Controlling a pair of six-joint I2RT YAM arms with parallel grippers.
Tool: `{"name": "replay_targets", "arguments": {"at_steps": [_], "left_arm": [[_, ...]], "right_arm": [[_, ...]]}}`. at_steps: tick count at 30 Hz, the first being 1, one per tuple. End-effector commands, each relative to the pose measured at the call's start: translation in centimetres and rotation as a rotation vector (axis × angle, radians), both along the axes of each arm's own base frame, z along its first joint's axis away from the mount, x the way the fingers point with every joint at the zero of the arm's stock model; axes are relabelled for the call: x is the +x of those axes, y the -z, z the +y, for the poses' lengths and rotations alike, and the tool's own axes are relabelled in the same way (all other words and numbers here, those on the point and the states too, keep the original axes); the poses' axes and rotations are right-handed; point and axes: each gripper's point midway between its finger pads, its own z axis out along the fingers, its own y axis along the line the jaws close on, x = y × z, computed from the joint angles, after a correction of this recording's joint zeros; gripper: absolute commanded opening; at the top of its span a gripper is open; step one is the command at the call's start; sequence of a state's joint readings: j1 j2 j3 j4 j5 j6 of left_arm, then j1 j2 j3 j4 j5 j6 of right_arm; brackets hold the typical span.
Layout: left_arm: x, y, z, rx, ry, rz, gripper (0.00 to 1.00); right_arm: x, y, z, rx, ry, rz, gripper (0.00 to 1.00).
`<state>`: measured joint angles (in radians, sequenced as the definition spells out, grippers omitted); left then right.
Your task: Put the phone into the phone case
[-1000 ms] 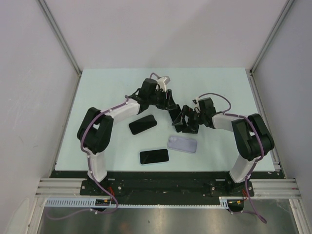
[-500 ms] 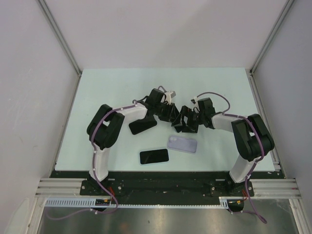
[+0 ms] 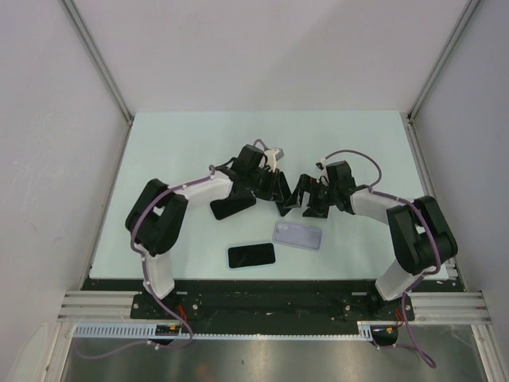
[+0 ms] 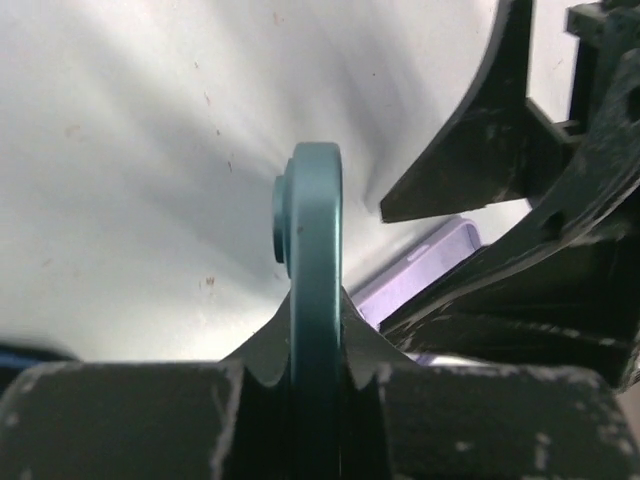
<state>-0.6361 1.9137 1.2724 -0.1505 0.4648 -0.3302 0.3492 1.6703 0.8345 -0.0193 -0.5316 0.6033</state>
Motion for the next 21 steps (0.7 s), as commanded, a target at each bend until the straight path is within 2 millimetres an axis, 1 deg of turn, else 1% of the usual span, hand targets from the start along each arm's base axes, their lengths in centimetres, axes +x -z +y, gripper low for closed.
{"name": "replay_targets", "arguments": {"at_steps": [1,2,4,5,6,7,8,9,10,11,12,13,14,15,16,17,18,19,20,21], "left_arm": [[0.1,-7.1,0.9,-0.062,-0.028,-0.186,0.0],[0.0,-7.6,1.3,-0.062,-0.043,-0.199,0.0],[-0.8,-10.0,2.2,-0.088,-0.063,-0.242,0.0],[-1.0,-11.0,2.6,-0.1,-0.082,-0.259,0.0],[-1.4,-11.9,3.0,-0.114,-0.09,-0.273,0.0],[-2.2,-13.7,3.6,-0.143,-0.1,-0.308,0.0],[-2.6,-14.6,4.1,-0.159,-0.118,-0.322,0.0],[-3.0,-15.4,4.5,-0.175,-0.126,-0.333,0.0],[-4.2,-17.0,5.3,-0.211,-0.13,-0.365,0.0],[-4.7,-17.8,5.5,-0.243,-0.139,-0.368,0.0],[-5.6,-18.6,5.8,-0.273,-0.137,-0.376,0.0],[-6.4,-17.9,6.3,-0.284,-0.142,-0.361,0.0],[-7.5,-20.3,6.7,-0.362,-0.151,-0.394,0.0],[-8.3,-20.7,7.0,-0.391,-0.151,-0.392,0.0],[-9.0,-19.5,7.4,-0.404,-0.159,-0.379,0.0],[-10.3,-22.3,8.1,-0.509,-0.169,-0.428,0.0],[-10.9,-22.6,8.6,-0.542,-0.18,-0.435,0.0],[-11.4,-21.5,9.2,-0.552,-0.205,-0.425,0.0],[-11.8,-22.2,9.6,-0.604,-0.231,-0.421,0.0],[-12.9,-23.6,10.6,-0.661,-0.243,-0.454,0.0]], "right_arm": [[-0.1,-5.4,-0.9,0.02,0.023,-0.152,1.0],[-0.4,-6.3,-0.9,0.034,0.022,-0.175,1.0],[-1.0,-7.9,-1.0,0.064,0.029,-0.211,1.0],[-1.7,-9.7,-1.1,0.099,0.024,-0.261,1.0],[-2.0,-10.5,-1.1,0.115,0.026,-0.283,1.0],[-2.4,-11.4,-1.1,0.141,0.031,-0.297,1.0],[-2.8,-13.4,-1.0,0.187,0.017,-0.359,1.0],[-3.4,-13.7,-1.1,0.21,0.015,-0.364,1.0],[-3.9,-15.0,-0.6,0.272,-0.013,-0.39,1.0],[-4.5,-16.2,-0.2,0.317,-0.037,-0.418,1.0],[-5.3,-16.2,0.1,0.349,-0.06,-0.413,1.0],[-5.9,-17.5,0.8,0.404,-0.105,-0.454,1.0],[-6.3,-18.0,1.1,0.441,-0.111,-0.442,1.0],[-7.1,-18.3,1.8,0.461,-0.141,-0.443,1.0],[-7.4,-18.5,2.2,0.474,-0.149,-0.454,1.0],[-7.7,-18.6,2.5,0.48,-0.16,-0.459,1.0],[-8.1,-18.9,2.9,0.486,-0.177,-0.471,1.0],[-8.9,-19.3,3.7,0.501,-0.204,-0.486,1.0],[-9.4,-19.7,4.1,0.511,-0.223,-0.497,1.0],[-9.8,-20.0,4.5,0.523,-0.238,-0.504,1.0]]}}
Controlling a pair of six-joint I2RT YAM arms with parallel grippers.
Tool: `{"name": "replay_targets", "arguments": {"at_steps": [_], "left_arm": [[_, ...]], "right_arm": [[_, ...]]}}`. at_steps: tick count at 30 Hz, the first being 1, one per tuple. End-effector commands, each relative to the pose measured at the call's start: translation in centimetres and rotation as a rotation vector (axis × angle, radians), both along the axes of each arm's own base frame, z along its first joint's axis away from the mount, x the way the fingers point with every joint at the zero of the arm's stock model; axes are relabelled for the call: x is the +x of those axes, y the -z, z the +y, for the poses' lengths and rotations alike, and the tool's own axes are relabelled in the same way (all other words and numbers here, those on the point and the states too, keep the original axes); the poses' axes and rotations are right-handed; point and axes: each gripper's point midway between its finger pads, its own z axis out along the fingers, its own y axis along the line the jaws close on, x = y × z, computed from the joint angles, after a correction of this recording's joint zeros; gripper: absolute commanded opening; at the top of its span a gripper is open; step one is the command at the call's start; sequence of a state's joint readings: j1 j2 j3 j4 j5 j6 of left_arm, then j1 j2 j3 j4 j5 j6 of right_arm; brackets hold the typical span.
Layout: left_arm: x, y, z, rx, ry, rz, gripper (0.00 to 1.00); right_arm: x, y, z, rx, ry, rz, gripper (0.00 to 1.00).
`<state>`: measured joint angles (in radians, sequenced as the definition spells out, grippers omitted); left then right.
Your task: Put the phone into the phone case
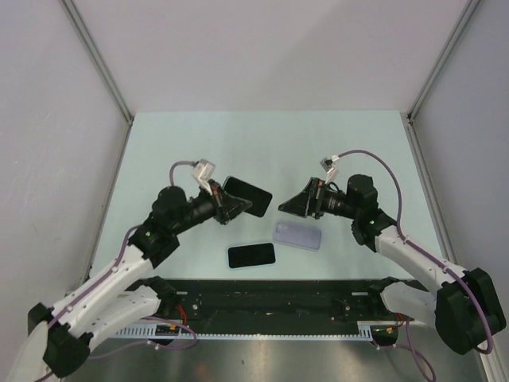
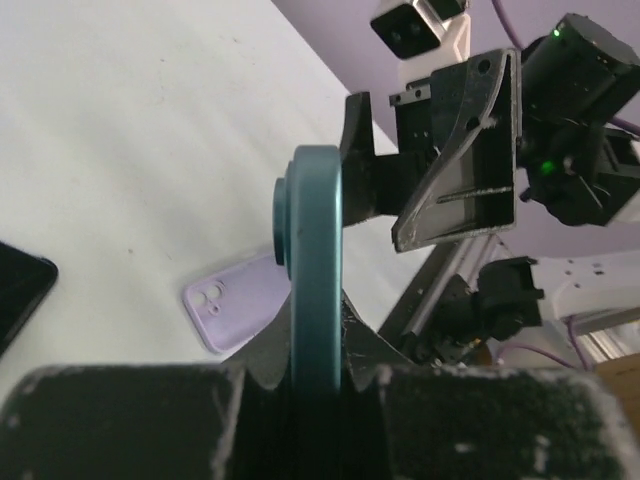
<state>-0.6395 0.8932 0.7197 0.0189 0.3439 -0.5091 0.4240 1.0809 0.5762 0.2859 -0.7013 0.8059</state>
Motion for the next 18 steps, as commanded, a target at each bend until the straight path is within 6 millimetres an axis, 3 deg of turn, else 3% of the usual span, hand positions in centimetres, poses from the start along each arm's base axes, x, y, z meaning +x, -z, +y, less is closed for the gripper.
{"name": "replay_targets", "arguments": {"at_steps": [1,3,4,10,18], "left_arm": [[-2.5,-3.8,1.8,-0.276,-0.048,-0.035,0.0],[-3.6,-5.1,2.9,-0.35,-0.064,-0.065,0.0],[-3.7,-4.4,3.2,-0.367,-0.077,-0.038,0.0],[-4.8,-4.7,4.5,-0.465,-0.098,-0.037,0.0],[-5.1,-4.9,3.6,-0.455,-0.043,-0.024,0.0]], "right_arm": [[-3.0,-4.7,2.8,0.119,-0.125,-0.155,1.0],[-3.8,-5.3,3.4,0.136,-0.147,-0.179,1.0],[-4.3,-5.9,3.8,0.15,-0.159,-0.198,1.0],[-5.2,-7.2,5.1,0.206,-0.182,-0.228,1.0],[-4.8,-7.4,6.8,0.278,-0.216,-0.198,0.92]]}}
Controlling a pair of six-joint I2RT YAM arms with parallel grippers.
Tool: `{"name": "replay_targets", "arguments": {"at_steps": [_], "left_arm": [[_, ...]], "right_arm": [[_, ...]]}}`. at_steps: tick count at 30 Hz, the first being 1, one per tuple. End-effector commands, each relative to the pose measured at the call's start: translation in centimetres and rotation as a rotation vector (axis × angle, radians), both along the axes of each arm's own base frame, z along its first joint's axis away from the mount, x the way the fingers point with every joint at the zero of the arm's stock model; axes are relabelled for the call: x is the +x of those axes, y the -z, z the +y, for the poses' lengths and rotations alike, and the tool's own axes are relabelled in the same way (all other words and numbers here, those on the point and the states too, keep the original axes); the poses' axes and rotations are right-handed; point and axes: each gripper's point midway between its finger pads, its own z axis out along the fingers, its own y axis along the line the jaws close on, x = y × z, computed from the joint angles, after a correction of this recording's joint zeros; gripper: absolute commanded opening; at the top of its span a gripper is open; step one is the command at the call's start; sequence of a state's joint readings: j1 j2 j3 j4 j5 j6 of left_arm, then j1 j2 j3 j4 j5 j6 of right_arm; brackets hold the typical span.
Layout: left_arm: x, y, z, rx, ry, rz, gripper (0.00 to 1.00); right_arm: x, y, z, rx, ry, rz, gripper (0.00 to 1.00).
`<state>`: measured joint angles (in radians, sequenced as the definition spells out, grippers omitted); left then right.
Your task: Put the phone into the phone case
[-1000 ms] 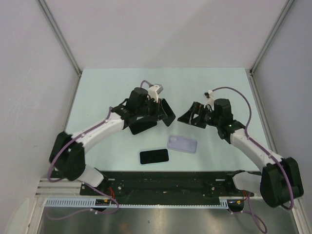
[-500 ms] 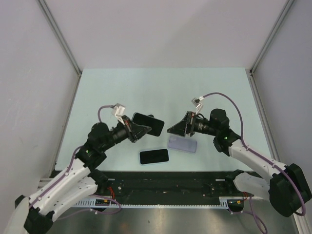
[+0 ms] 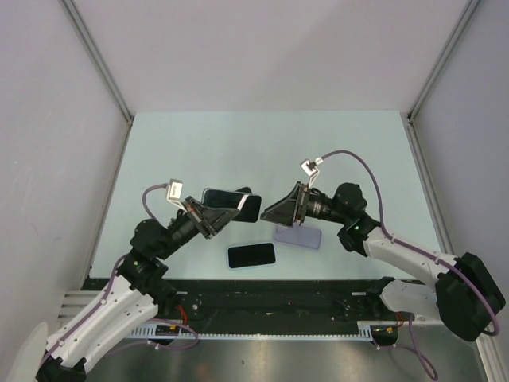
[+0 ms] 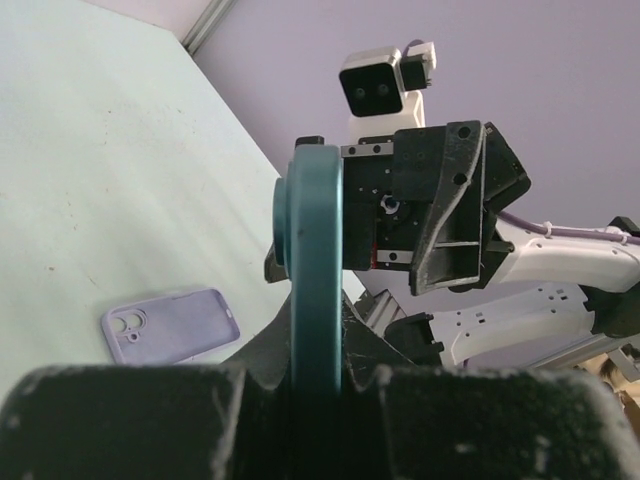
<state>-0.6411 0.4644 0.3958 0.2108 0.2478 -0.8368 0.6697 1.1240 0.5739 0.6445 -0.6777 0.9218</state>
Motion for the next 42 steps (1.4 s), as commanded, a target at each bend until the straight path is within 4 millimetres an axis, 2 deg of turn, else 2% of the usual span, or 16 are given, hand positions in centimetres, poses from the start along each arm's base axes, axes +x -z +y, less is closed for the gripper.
{"name": "replay_targets", "arguments": {"at_steps": [1,9,10,12,13,16,19,22,23,25,26,28,29,32,37,42], "left_arm": [[-0.8,-3.5,-0.5,-0.086,0.052,-0.069,0.0],[-0.8,-3.0,-1.1,-0.066,0.082,-0.06,0.0],[-0.8,-3.1,-1.1,-0.068,0.083,-0.06,0.0],[-0.7,-2.9,-1.2,-0.066,0.081,-0.056,0.0],[-0.7,-2.8,-1.2,-0.064,0.084,-0.055,0.0],[-0.8,-2.6,-1.4,-0.057,0.096,-0.051,0.0],[-0.8,-2.3,-1.5,-0.048,0.099,-0.052,0.04],[-0.8,-2.3,-1.3,-0.04,0.094,-0.07,0.18],[-0.8,-2.2,-1.3,-0.038,0.09,-0.074,0.33],[-0.7,-2.3,-1.2,-0.027,0.087,-0.093,0.49],[-0.7,-2.1,-1.3,-0.019,0.088,-0.098,0.65],[-0.6,-2.1,-1.3,-0.006,0.086,-0.114,0.77],[-0.5,-1.9,-1.4,0.006,0.084,-0.115,0.87],[0.0,-1.3,-1.5,0.047,0.075,-0.13,1.0],[1.4,0.1,-1.5,0.165,0.043,-0.116,1.0],[2.9,1.6,-0.9,0.324,-0.005,-0.108,1.0]], "right_arm": [[0.5,-2.0,0.9,0.092,-0.015,-0.032,0.89],[0.2,-2.6,3.0,0.113,-0.079,-0.01,0.67],[0.0,-2.8,3.3,0.12,-0.088,-0.008,0.51],[0.0,-2.9,3.5,0.135,-0.102,0.003,0.31],[0.0,-2.9,3.6,0.139,-0.108,0.008,0.14],[0.0,-2.9,3.7,0.151,-0.116,0.012,0.0],[0.0,-3.0,3.7,0.154,-0.119,0.004,0.0],[-0.1,-3.1,3.6,0.148,-0.121,-0.004,0.0],[-0.1,-3.1,3.5,0.14,-0.119,0.0,0.0],[0.0,-3.0,3.3,0.128,-0.109,-0.005,0.0],[0.0,-2.9,3.1,0.113,-0.103,-0.011,0.0],[0.6,-2.8,2.6,0.096,-0.078,-0.015,0.0],[0.9,-2.6,2.4,0.086,-0.067,-0.018,0.0],[1.8,-2.2,1.2,0.051,-0.035,0.01,0.0],[3.2,-2.2,-1.5,0.008,0.039,0.009,0.0],[5.3,-0.3,-4.6,-0.066,0.12,0.098,0.0]]}}
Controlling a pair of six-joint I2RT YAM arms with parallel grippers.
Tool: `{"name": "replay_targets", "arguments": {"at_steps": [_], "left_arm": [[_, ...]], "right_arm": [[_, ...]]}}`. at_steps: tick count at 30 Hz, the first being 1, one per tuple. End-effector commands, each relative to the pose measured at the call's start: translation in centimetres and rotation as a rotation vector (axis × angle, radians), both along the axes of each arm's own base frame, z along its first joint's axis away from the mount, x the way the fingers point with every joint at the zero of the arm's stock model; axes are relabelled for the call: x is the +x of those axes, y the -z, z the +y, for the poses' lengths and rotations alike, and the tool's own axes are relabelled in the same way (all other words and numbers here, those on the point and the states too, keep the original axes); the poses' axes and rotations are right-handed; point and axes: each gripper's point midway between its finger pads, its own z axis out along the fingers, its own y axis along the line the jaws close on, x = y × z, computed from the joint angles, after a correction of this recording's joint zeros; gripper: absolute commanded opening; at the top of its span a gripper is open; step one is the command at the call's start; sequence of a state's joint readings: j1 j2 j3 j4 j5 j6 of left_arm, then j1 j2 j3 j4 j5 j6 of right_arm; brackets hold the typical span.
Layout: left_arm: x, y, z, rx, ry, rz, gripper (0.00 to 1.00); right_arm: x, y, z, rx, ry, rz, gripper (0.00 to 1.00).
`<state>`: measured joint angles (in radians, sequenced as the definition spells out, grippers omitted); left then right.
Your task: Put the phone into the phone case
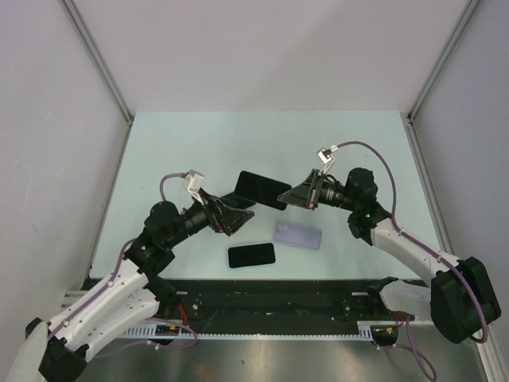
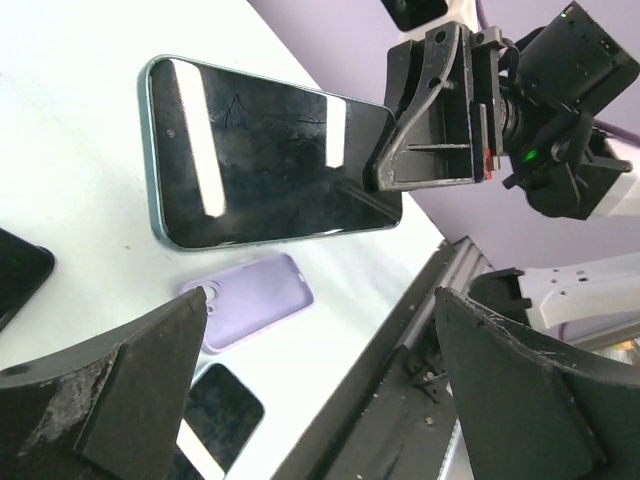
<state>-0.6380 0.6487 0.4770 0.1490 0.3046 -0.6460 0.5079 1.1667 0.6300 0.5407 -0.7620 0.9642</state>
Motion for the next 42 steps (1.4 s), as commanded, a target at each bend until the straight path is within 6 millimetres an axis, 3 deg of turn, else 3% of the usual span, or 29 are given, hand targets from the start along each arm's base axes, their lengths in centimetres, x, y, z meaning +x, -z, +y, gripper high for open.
{"name": "replay_targets", "arguments": {"at_steps": [1,4,8,15,24,25,27,28,36,42], "left_arm": [[1.4,-0.8,0.6,0.127,-0.035,-0.088,1.0],[2.0,0.1,0.6,0.175,-0.037,-0.087,1.0],[2.7,1.4,0.2,0.229,-0.028,-0.064,1.0],[3.9,4.2,-1.2,0.296,0.008,0.016,1.0],[4.7,8.5,-4.4,0.356,0.153,0.184,1.0],[4.7,9.9,-4.9,0.371,0.177,0.231,1.0],[4.8,10.7,-5.9,0.373,0.208,0.278,1.0],[4.8,12.4,-6.3,0.396,0.222,0.327,1.0],[3.7,15.9,-10.3,0.466,0.281,0.408,1.0],[3.3,17.5,-11.3,0.484,0.275,0.452,1.0]], "right_arm": [[2.0,-0.7,-3.0,-0.041,0.071,-0.008,0.0],[2.2,1.0,-4.5,-0.108,0.069,0.025,0.0],[2.5,4.0,-8.0,-0.217,0.135,0.123,0.0],[0.4,8.2,-11.3,-0.382,0.172,0.222,0.0],[-1.8,11.0,-12.0,-0.437,0.134,0.321,0.0],[-1.8,11.3,-12.1,-0.442,0.133,0.329,0.0],[-2.0,11.9,-12.1,-0.448,0.13,0.345,0.0],[-1.9,12.2,-12.1,-0.445,0.128,0.356,0.0],[-2.1,15.0,-11.9,-0.431,0.108,0.413,0.0],[-1.2,16.1,-11.6,-0.412,0.11,0.421,0.0]]}}
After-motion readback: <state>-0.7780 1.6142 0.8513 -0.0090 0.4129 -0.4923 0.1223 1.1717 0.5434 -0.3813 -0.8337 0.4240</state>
